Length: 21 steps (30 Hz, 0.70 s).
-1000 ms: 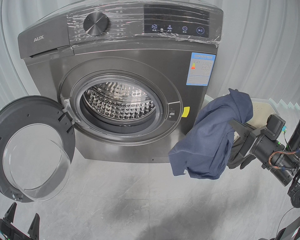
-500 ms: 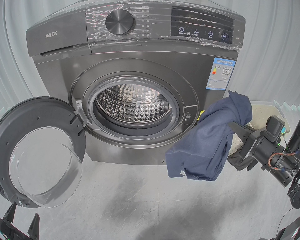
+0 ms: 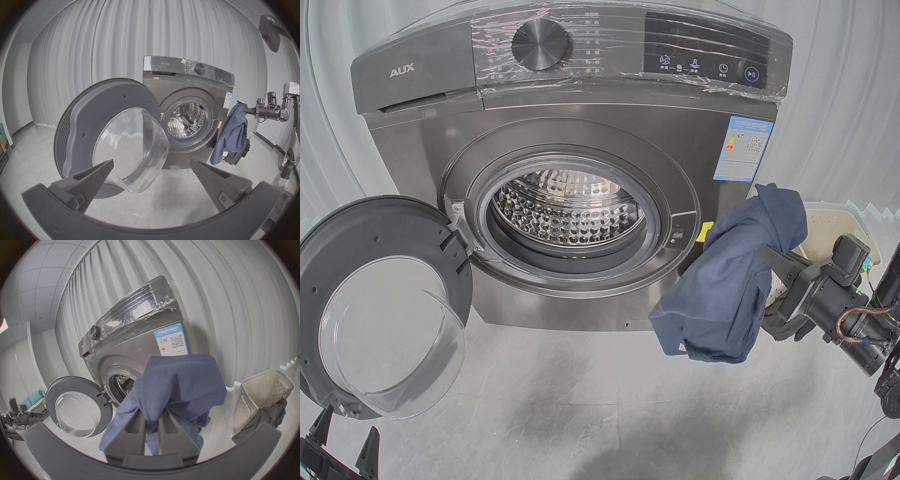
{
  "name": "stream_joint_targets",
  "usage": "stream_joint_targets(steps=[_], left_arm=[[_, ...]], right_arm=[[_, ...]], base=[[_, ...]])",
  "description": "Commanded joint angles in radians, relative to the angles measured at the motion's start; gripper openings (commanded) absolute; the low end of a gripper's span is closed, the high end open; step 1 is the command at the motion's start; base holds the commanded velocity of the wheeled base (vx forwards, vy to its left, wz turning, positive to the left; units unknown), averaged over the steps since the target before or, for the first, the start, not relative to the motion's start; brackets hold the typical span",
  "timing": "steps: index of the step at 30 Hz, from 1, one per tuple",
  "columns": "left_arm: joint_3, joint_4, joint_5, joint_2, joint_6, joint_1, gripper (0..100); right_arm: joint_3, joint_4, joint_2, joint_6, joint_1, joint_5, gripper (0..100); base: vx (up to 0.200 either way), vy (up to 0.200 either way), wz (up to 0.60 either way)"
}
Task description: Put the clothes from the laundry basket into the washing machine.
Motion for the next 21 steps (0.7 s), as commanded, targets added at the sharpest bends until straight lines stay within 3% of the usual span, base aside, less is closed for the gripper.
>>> stream_joint_targets(steps=[1,21], left_arm=[[0.015,0.0,0.001,-0.01,0.0,0.0,100],[0.015,-0.002,0.002,-0.015,0.007,0.003,100]], right_arm=[[0.002,-0.001,0.003,0.0,0.003,0.0,0],[0.028,-0.002,0.006,0.002,0.05,0.0,0]], base=[[0.0,0.2,0.0],[0.0,0.0,0.0]])
